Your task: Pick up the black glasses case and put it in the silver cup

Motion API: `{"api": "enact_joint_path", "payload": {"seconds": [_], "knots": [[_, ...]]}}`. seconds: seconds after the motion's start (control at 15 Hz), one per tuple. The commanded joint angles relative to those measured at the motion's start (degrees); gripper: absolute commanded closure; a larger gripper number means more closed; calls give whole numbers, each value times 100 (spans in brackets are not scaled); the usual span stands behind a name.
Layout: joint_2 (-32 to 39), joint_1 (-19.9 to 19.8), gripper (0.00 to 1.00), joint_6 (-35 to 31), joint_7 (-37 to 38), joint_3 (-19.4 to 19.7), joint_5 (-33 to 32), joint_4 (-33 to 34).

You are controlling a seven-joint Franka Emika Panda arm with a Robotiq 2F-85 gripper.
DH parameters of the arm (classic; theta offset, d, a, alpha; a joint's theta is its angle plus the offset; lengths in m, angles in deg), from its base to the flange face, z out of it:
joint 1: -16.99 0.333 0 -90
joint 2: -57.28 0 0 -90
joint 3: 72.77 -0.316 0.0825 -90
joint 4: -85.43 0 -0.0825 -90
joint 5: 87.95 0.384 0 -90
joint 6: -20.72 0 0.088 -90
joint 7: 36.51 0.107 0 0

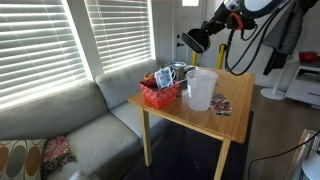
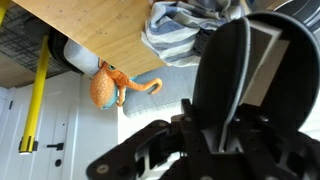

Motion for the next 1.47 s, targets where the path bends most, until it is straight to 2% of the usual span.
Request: {"api": "enact_joint_path", "payload": {"seconds": [0.0, 0.2, 0.47, 0.67, 0.93, 1.4], "knots": [[3, 34, 97, 5, 5, 38, -20, 5], [178, 15, 97, -164, 193, -257, -140, 165], [540, -331, 97, -630, 688, -890, -536, 420], [810, -929, 97, -1036, 1278, -1540, -900, 635], [970, -2029, 97, -1383, 2087, -2491, -1612, 809], [474, -3849, 97, -1783, 2970, -4176, -2710, 750]]}}
